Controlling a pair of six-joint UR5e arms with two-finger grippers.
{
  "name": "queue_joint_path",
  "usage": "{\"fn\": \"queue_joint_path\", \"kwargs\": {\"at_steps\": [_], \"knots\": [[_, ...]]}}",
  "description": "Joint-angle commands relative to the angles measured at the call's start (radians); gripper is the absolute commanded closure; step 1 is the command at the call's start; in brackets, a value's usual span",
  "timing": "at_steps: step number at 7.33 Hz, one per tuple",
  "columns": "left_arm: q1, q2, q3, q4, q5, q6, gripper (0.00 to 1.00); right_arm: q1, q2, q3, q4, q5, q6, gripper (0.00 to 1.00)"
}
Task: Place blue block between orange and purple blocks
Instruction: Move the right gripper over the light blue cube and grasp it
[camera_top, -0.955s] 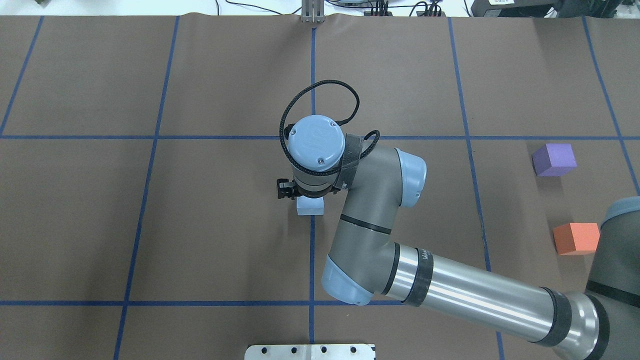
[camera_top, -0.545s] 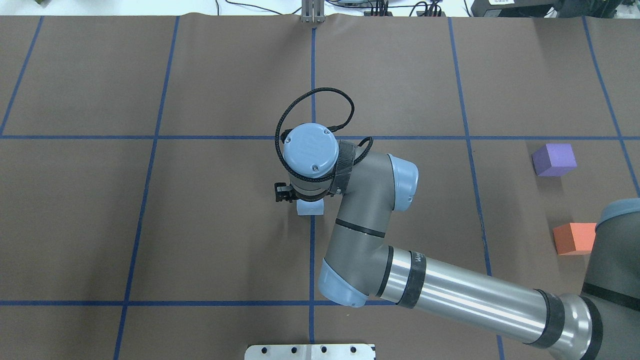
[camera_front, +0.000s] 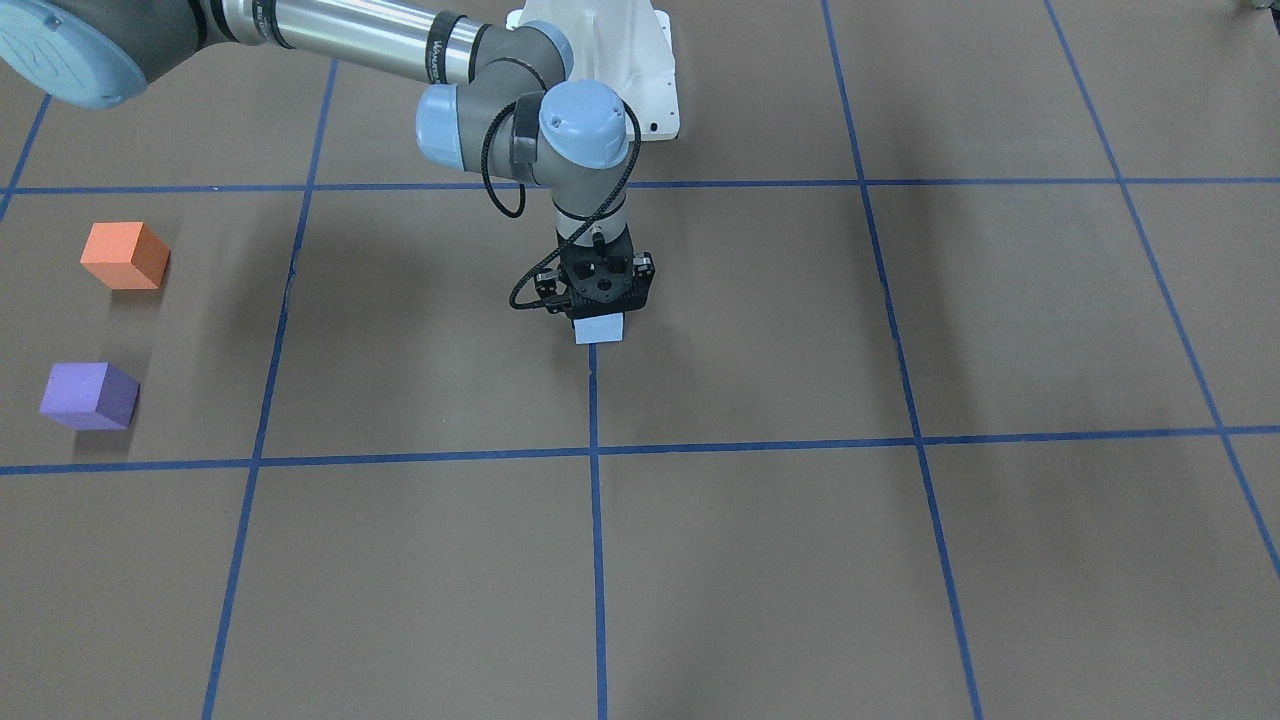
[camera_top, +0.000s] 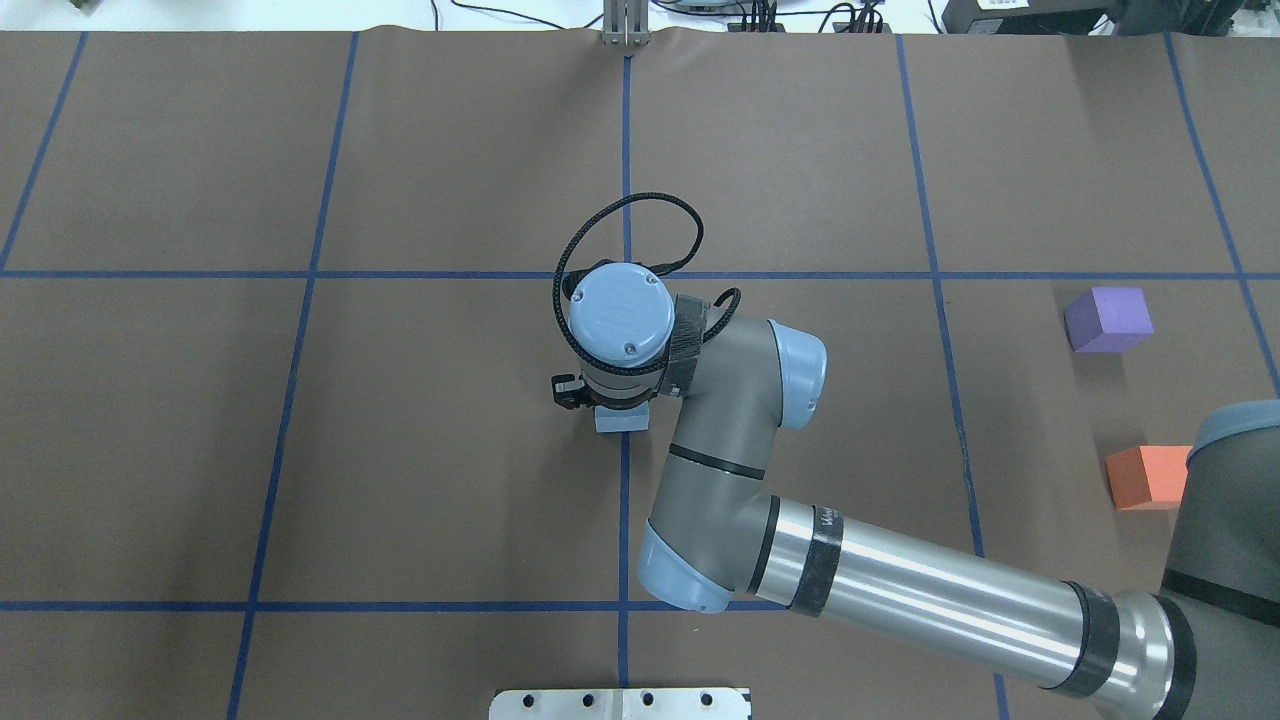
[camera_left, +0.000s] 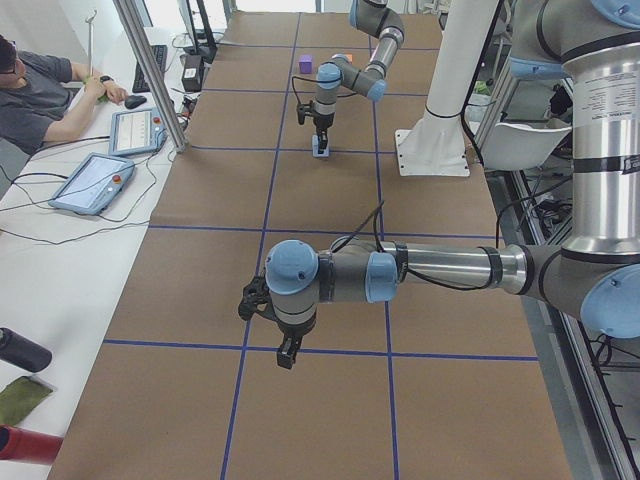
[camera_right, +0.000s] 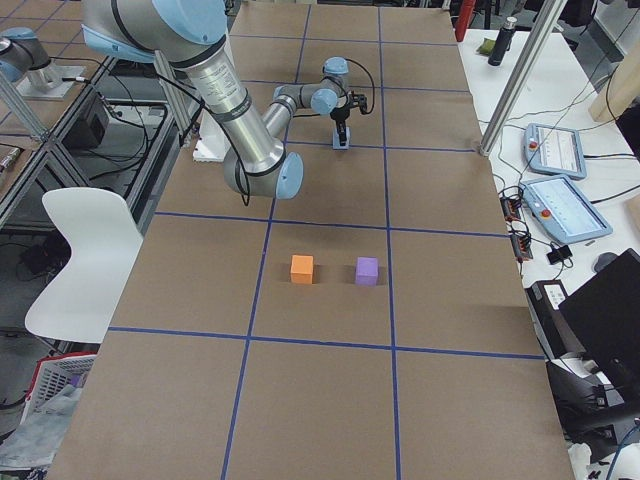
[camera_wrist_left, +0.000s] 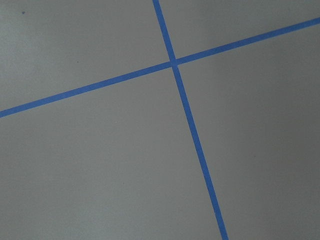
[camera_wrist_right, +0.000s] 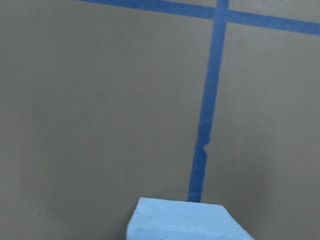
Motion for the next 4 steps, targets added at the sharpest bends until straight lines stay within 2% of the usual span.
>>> {"fn": "queue_joint_path", "kwargs": {"at_steps": [1,2,4], "knots": [[0.000,0.029,0.002,-0.003,0.000,-0.001,0.00,0.051,-0.039,0.168,-0.162,0.038,-0.019,1.00],[0.000,0.036,0.002,-0.003,0.001,-0.010,0.00,0.117,-0.118,0.267,-0.180,0.111,-0.044,1.00],[0.000,0.036,-0.027,-0.005,0.001,-0.156,0.00,0.257,-0.264,0.373,-0.174,0.216,-0.226,1.00]]}}
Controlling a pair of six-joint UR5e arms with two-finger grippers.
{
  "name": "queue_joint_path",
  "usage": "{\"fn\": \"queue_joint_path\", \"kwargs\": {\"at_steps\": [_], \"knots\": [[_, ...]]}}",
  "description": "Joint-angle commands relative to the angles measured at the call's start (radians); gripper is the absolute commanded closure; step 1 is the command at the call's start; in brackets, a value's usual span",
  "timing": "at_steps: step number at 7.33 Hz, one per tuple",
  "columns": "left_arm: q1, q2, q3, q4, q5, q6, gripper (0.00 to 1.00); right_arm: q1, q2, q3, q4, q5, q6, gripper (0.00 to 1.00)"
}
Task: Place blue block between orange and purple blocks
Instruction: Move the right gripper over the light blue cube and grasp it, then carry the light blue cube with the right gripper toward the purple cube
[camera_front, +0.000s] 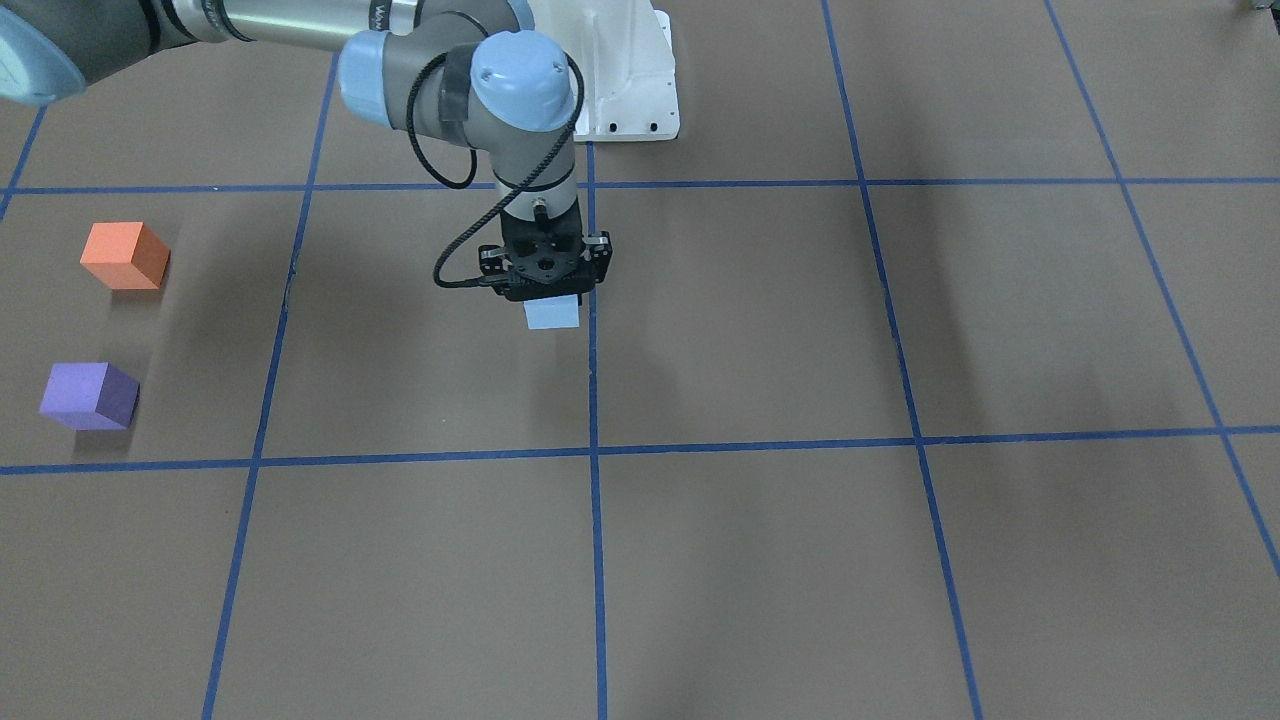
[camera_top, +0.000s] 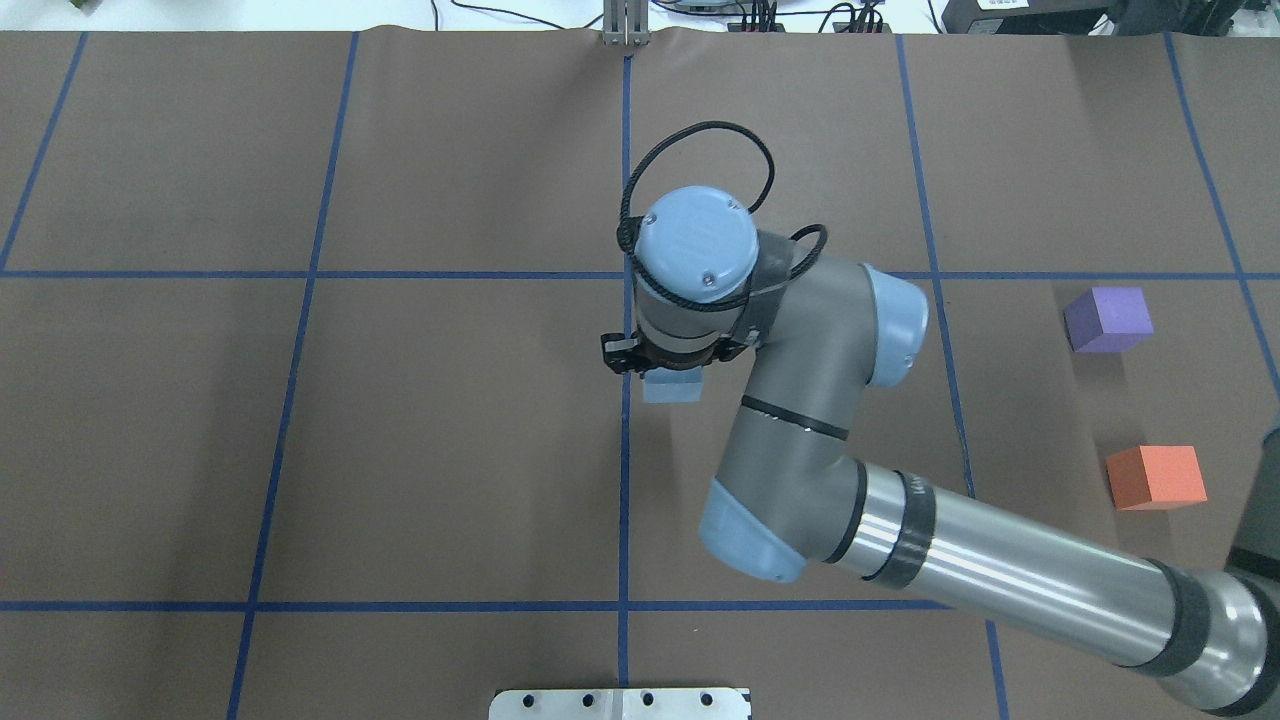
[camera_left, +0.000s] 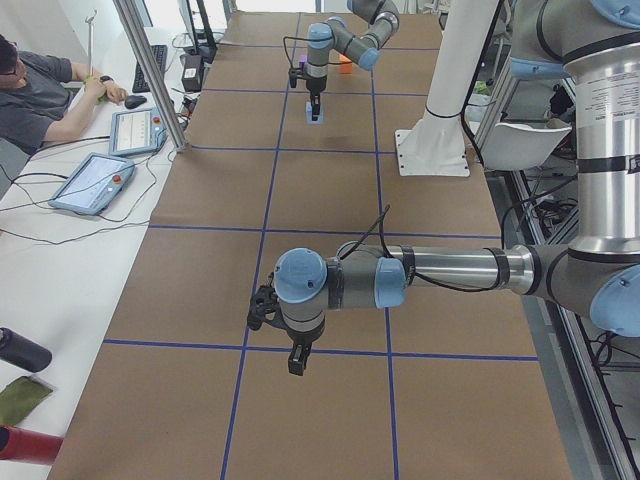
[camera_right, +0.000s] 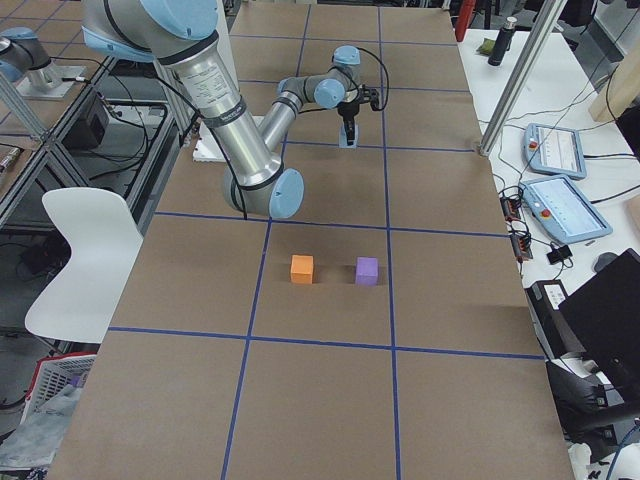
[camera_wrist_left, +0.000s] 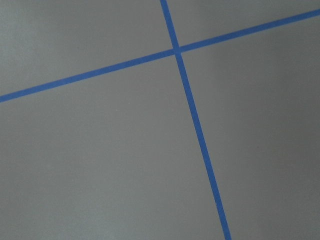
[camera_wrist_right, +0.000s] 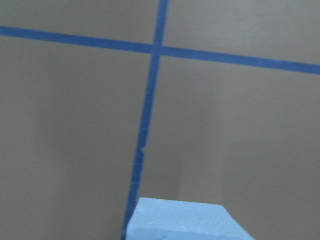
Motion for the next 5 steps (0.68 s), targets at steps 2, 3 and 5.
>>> {"fn": "queue_joint_path", "kwargs": {"at_steps": [2,3,5], "knots": [[0.000,0.000,-0.035,-0.001,-0.001,-0.095,0.00,0.243,-0.344,0.210,0.005,0.197,-0.273,1.00],[0.000,0.000,-0.037,-0.001,-0.001,-0.097,0.00,0.293,-0.431,0.241,0.009,0.200,-0.278,1.00],[0.002,0.000,-0.043,0.001,-0.001,-0.097,0.00,0.330,-0.633,0.238,0.230,0.205,-0.263,1.00]]}}
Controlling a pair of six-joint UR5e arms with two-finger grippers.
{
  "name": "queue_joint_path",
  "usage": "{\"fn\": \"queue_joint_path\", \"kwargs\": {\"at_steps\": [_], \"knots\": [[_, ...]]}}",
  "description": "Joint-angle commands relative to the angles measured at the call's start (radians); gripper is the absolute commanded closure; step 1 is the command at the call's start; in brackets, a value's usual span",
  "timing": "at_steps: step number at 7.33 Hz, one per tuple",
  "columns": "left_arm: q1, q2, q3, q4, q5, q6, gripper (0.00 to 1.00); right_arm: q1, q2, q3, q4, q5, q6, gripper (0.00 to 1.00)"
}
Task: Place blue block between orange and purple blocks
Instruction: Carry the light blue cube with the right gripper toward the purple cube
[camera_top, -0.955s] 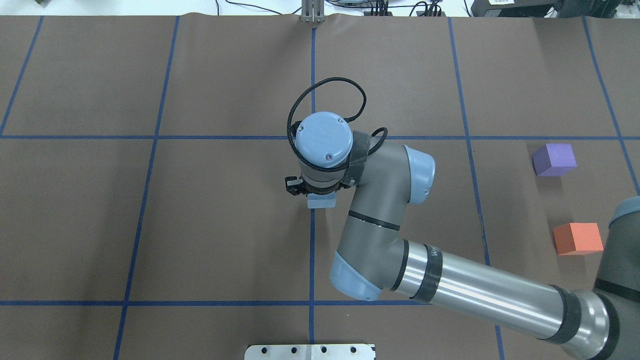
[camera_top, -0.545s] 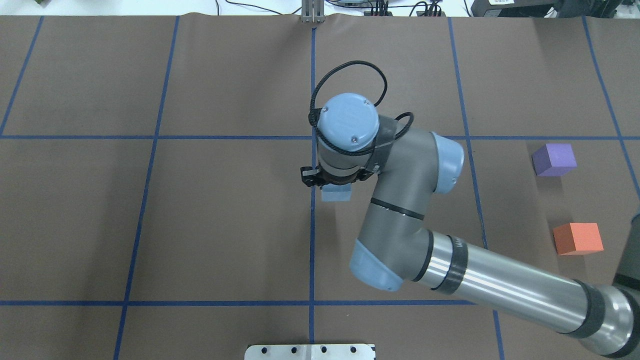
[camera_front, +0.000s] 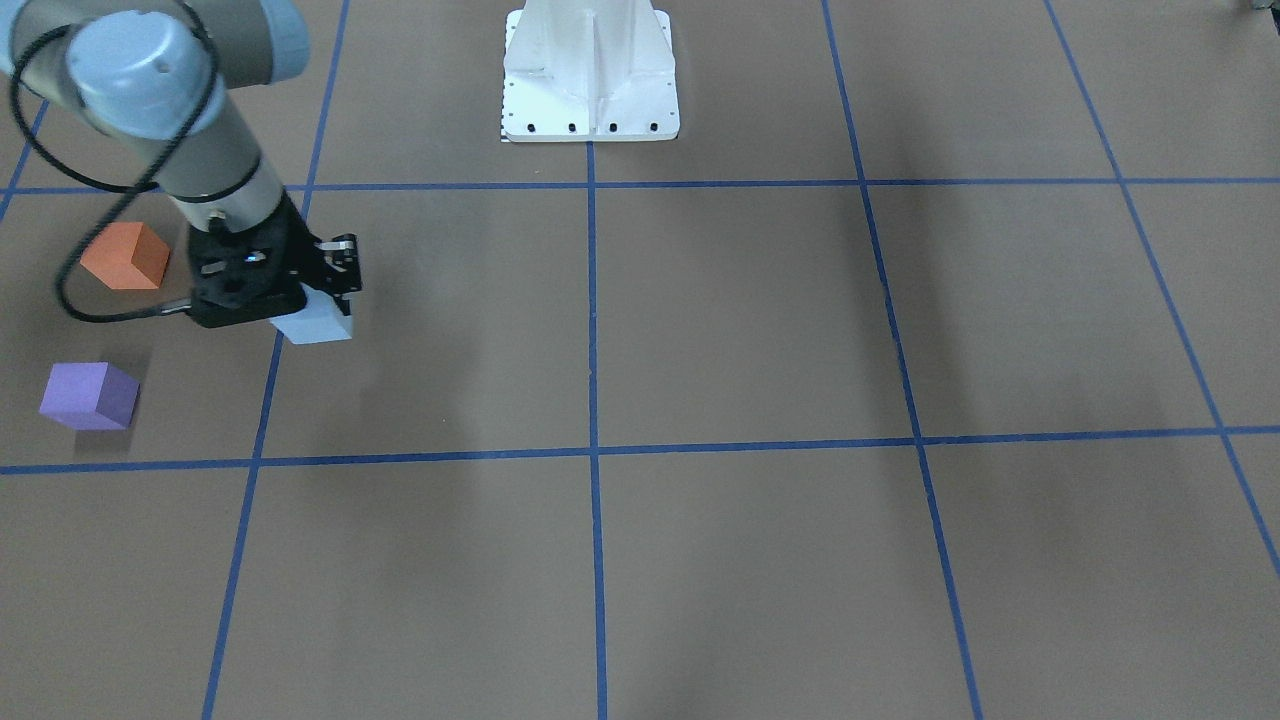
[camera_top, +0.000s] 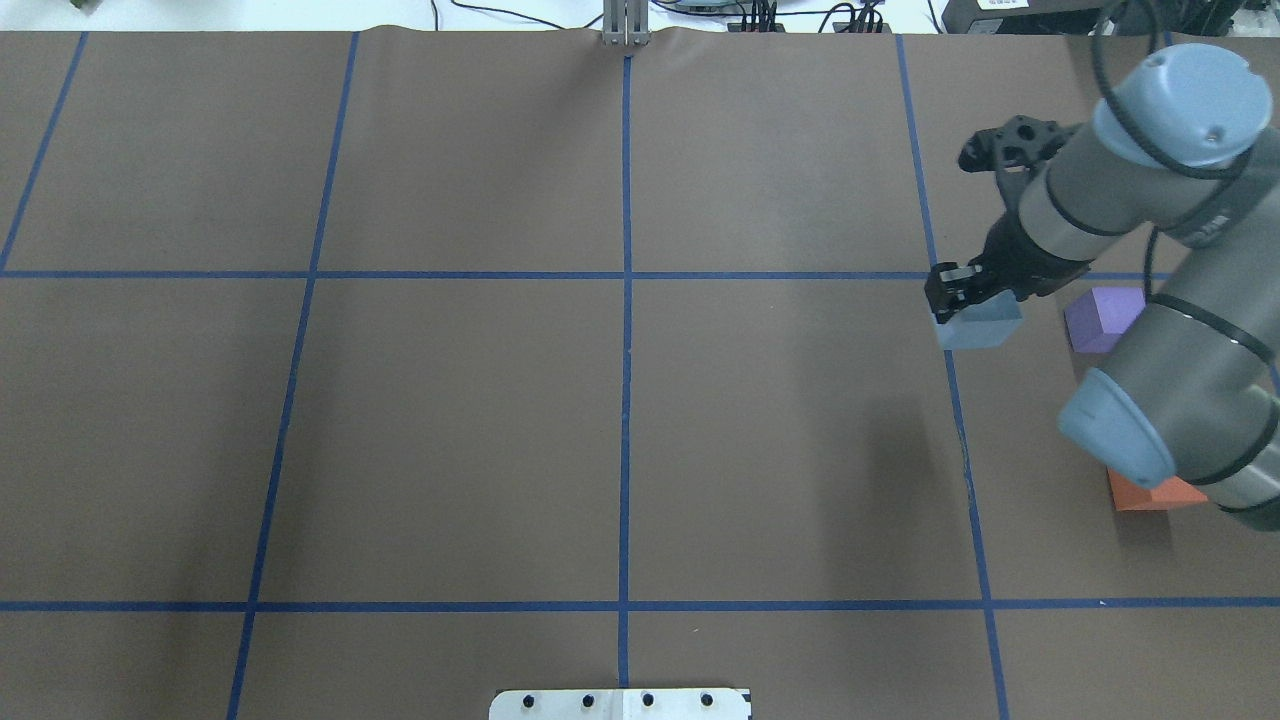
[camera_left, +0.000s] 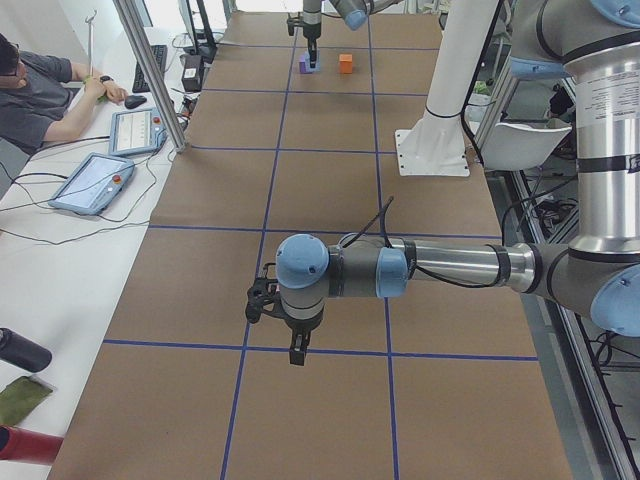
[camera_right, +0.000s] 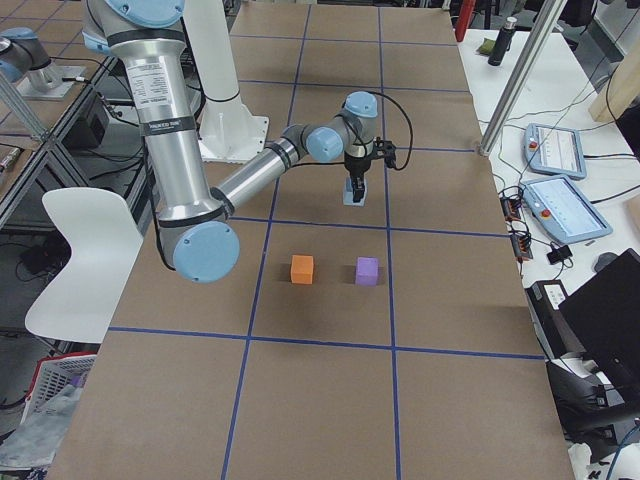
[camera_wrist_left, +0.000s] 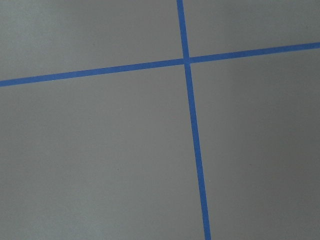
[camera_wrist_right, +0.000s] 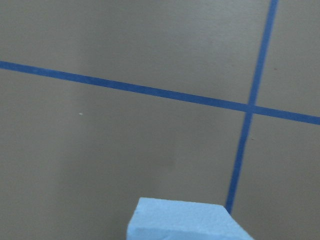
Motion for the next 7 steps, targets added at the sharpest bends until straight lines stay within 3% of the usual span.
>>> {"fn": "queue_joint_path", "kwargs": {"at_steps": [1,4,7], "knots": [[0.001,0.000,-0.007,0.001,0.000,-0.001,0.00,0.035,-0.223,-0.003,0.234,0.014,0.006,1.00],[0.001,0.000,-0.009,0.001,0.000,-0.002,0.00,0.050,-0.324,-0.042,0.341,0.014,0.009,1.00],[0.002,-0.002,-0.010,0.001,0.001,-0.002,0.00,0.047,-0.326,-0.232,0.616,0.011,0.096,1.00]]}}
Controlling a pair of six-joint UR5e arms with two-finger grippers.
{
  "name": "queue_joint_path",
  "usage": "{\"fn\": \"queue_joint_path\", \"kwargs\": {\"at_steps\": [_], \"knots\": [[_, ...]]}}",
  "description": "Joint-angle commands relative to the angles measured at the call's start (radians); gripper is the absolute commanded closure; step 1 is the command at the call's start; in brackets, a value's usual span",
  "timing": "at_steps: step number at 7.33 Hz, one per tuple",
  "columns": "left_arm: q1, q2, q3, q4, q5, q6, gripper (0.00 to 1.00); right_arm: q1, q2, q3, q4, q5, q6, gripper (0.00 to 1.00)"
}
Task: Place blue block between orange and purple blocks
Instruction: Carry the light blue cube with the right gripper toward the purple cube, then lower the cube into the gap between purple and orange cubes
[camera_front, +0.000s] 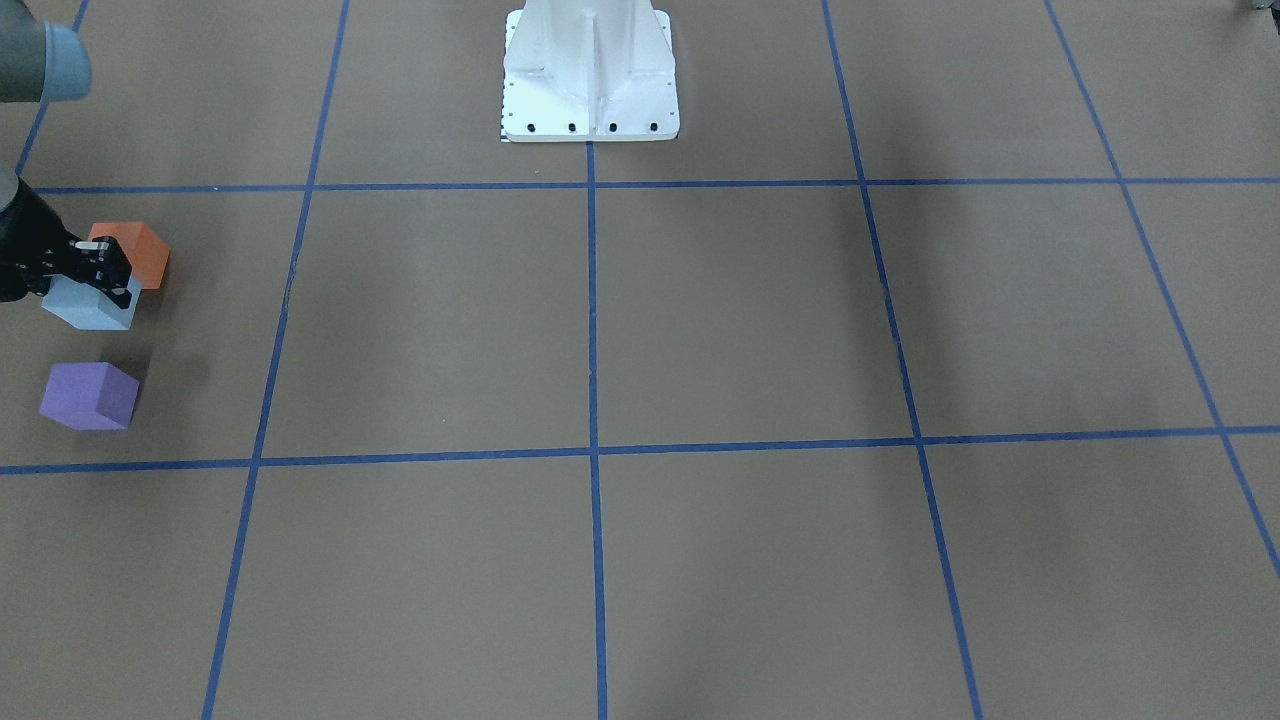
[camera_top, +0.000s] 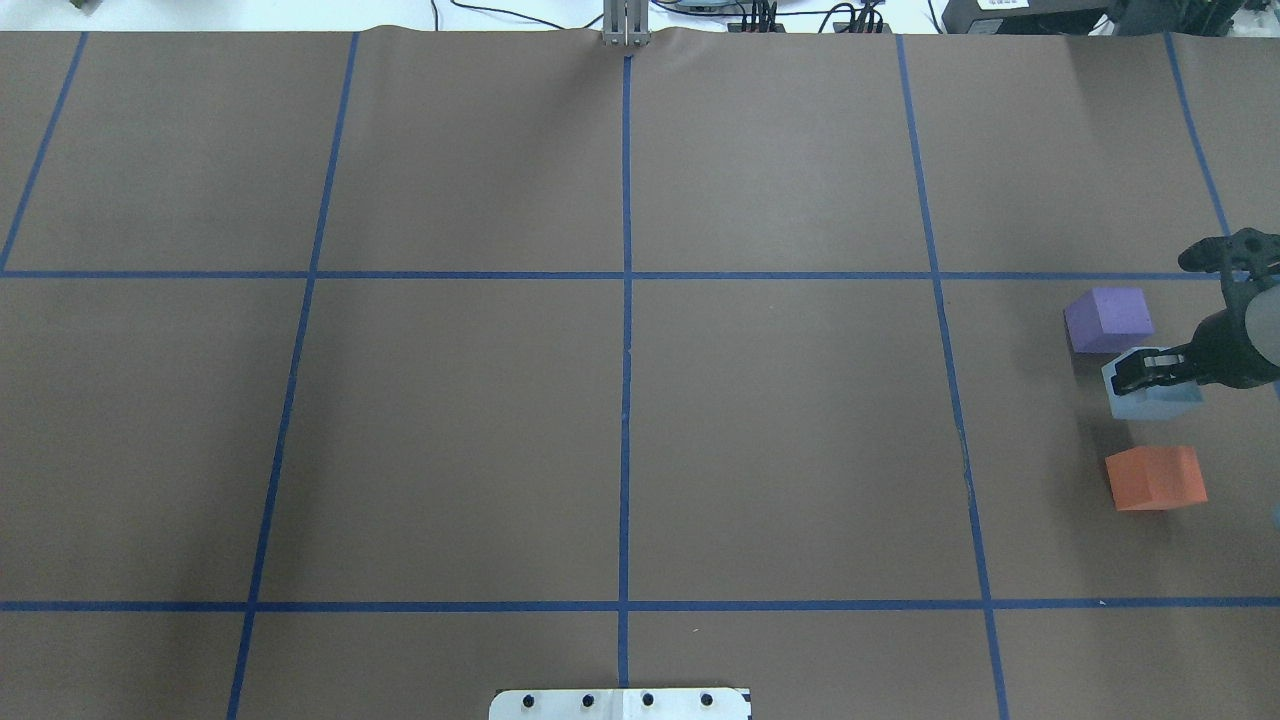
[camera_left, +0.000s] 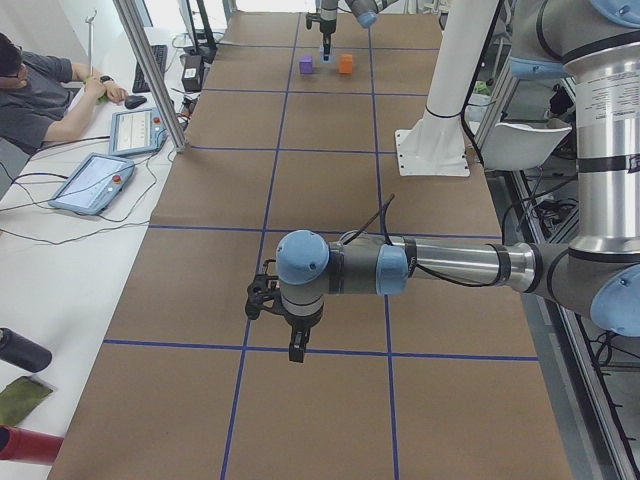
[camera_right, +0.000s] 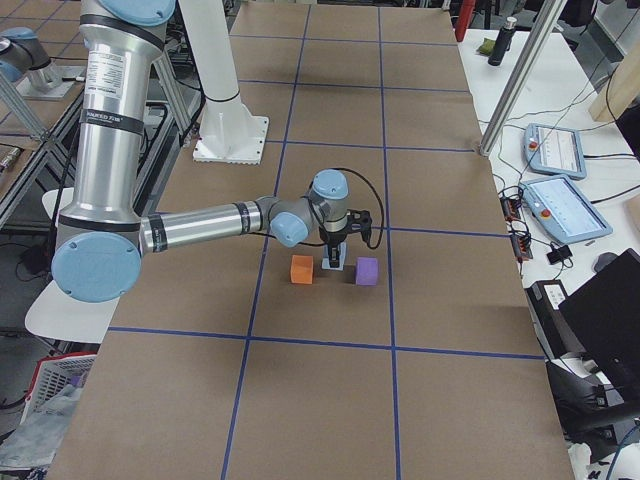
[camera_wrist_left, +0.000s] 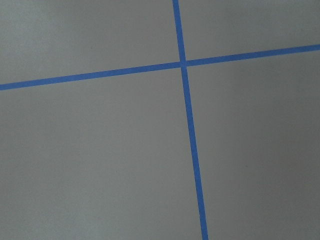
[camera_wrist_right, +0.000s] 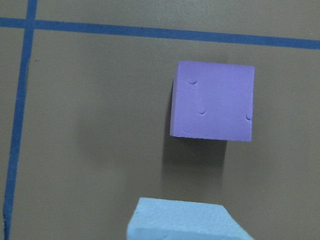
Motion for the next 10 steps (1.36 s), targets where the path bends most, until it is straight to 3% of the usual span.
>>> {"fn": "queue_joint_path", "kwargs": {"at_steps": [1,2,3,6,7,8,10], "knots": [[0.000,-0.001,0.000,0.000,0.001,0.000,0.00,-0.001,-0.001,-0.115,0.165,-0.003,0.034,1.00],[0.000,-0.001,0.000,0.000,0.001,0.000,0.00,-0.004,0.003,-0.138,0.198,-0.002,0.034,0.93],[0.000,-0.001,0.001,0.000,0.001,0.002,0.00,-0.004,0.008,-0.134,0.200,0.000,0.034,0.62],[0.000,-0.001,0.001,0.000,0.001,0.002,0.00,-0.019,0.014,-0.129,0.201,-0.005,0.031,0.46],[0.000,-0.001,0.001,0.000,0.001,0.002,0.00,-0.019,0.015,-0.126,0.201,-0.006,0.022,0.15],[0.000,-0.001,0.001,0.000,0.001,0.000,0.00,-0.018,0.014,-0.123,0.201,-0.008,0.022,0.02],[0.000,-0.001,0.001,0.000,0.001,0.002,0.00,-0.012,0.003,-0.079,0.192,-0.002,0.016,0.01]]}}
